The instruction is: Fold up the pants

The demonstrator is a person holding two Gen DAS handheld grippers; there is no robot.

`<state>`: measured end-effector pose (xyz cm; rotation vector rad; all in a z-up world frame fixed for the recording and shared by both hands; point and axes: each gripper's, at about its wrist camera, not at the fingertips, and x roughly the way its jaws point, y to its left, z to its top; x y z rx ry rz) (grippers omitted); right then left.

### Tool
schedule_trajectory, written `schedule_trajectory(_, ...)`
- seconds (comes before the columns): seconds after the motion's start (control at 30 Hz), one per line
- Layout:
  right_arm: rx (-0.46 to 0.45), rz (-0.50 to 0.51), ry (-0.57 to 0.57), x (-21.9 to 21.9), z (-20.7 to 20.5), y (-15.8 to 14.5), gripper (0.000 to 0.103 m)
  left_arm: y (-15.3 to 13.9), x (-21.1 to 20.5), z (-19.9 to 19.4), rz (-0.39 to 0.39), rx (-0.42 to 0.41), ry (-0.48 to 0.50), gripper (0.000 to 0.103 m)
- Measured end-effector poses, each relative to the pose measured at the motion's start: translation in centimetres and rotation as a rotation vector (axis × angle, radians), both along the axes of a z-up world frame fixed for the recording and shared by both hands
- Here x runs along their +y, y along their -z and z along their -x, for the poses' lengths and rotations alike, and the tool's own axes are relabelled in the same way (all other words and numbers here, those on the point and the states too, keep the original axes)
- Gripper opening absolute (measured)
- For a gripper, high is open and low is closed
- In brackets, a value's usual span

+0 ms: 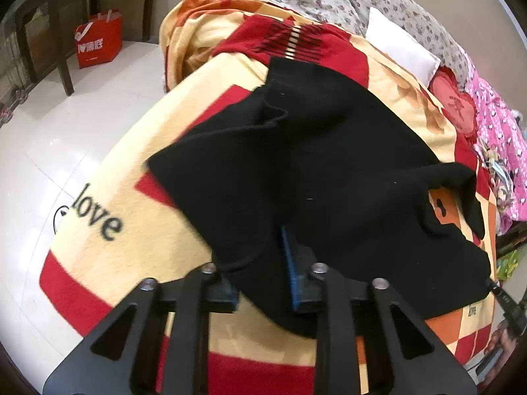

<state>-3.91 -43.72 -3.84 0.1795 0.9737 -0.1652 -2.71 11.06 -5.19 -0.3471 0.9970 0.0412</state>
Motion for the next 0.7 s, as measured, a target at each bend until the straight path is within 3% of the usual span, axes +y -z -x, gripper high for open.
schedule_trajectory(0.13, -0.103, 0.040, -0.015, 1.5, 0.4, -3.1, 0.033, -1.6, 1.5, 1.3, -0.039, -0.024, -0.031, 0.040)
schedule_trajectory(0.3, -0.224, -0.102, -0.250, 7.4, -1.8, -6.3, 0.035, -3.8, 1.6, 2.0, -0.103, -0.067, -0.032, 0.042)
schedule_trajectory(0.37, -0.224, -0.151, -0.340, 10.6, -3.7, -6.7, 0.035, -4.6, 1.5, 1.9, -0.121, -0.086, -0.040, 0.042)
schedule_trajectory(0.47, -0.241, -0.179, -0.472, 15.1, -6.8, -7.1, 0.035, -5.6, 1.7, 1.7, -0.082, -0.122, -0.036, 0.042)
schedule_trajectory(0.57, -0.219, -0.164, -0.610, 20.3, -11.0, -7.0, 0.039, -5.9, 1.2, 0.8, -0.079, -0.133, -0.018, 0.050)
schedule_trajectory(0.7, -0.146, -0.077, -0.754, 26.7, -17.1, -5.1, 0.042, -4.2, -0.1, -1.9, -0.102, -0.089, 0.027, 0.052)
